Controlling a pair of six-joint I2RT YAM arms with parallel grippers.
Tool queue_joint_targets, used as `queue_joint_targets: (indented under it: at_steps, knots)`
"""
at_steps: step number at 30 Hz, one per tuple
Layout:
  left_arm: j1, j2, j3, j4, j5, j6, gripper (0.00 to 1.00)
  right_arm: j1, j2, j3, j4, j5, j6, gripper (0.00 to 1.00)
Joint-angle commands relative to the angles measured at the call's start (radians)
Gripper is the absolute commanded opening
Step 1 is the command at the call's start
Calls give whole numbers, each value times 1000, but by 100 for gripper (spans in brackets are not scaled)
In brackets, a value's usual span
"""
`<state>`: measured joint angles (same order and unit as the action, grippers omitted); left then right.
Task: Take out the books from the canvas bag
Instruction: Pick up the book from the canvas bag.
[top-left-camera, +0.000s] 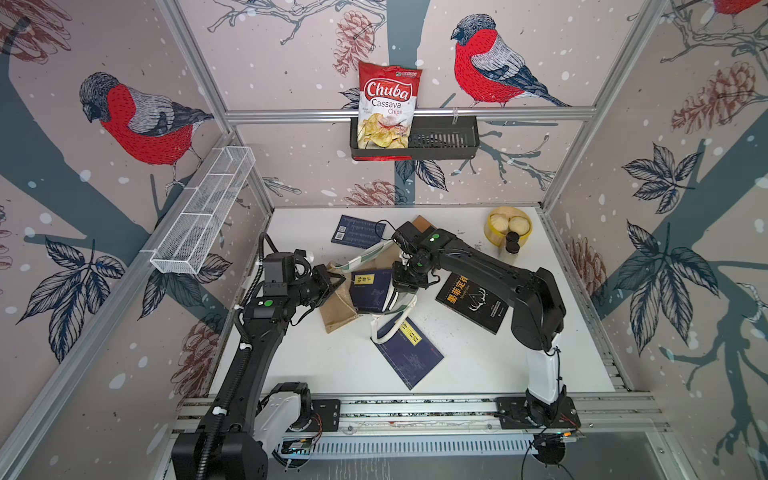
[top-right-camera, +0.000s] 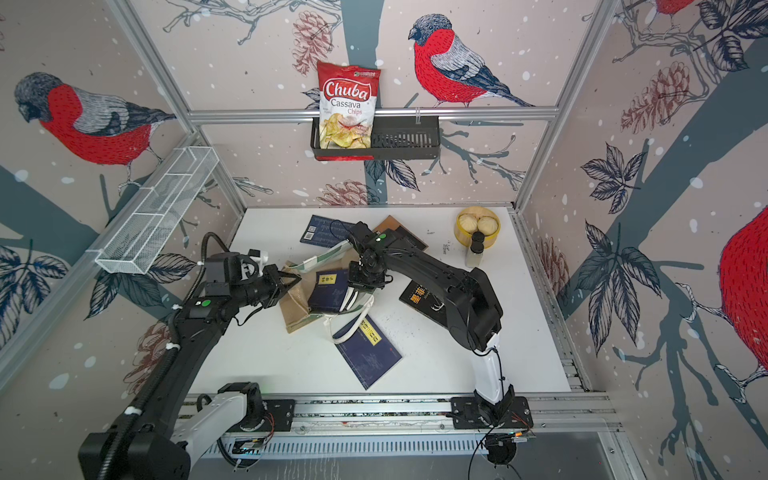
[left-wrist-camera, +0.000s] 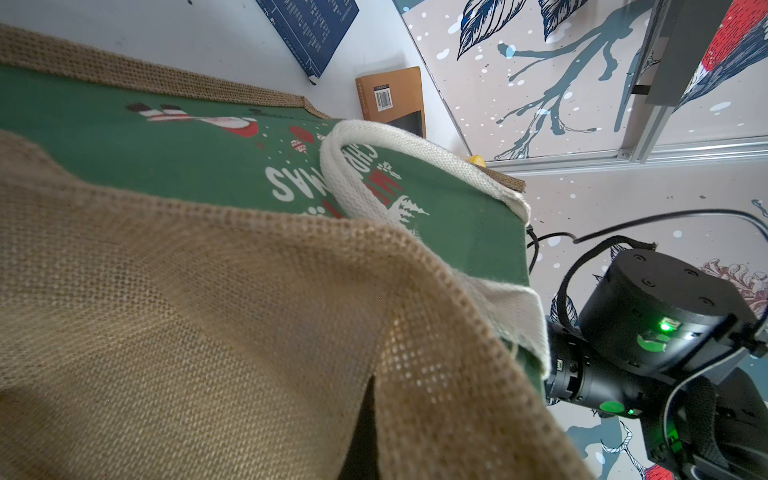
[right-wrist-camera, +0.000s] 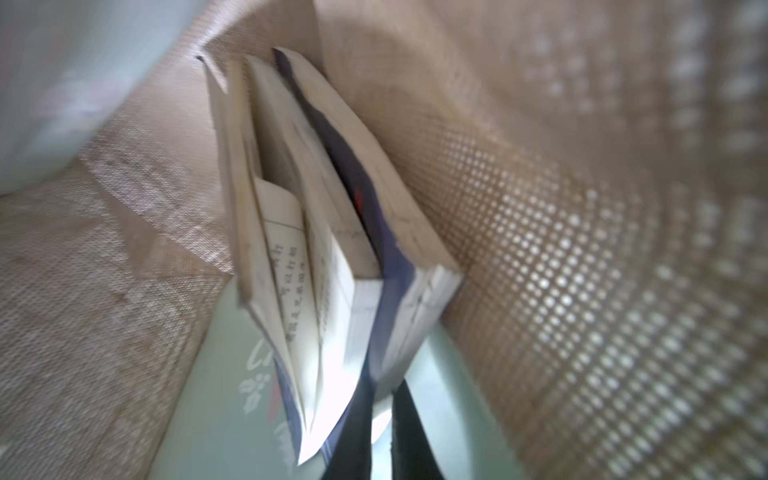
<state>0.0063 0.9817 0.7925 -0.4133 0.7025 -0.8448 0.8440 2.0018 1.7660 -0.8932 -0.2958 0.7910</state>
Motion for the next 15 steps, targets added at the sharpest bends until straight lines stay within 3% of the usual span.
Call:
queue_joint_targets:
  at_steps: [1,15]
  knots:
    - [1,1,10,6,26,0,0,-3,-21,-24,72,-18,30,7]
    - [0,0,9,-1,20,4,0,-31,-104,-29,6,27,3,2]
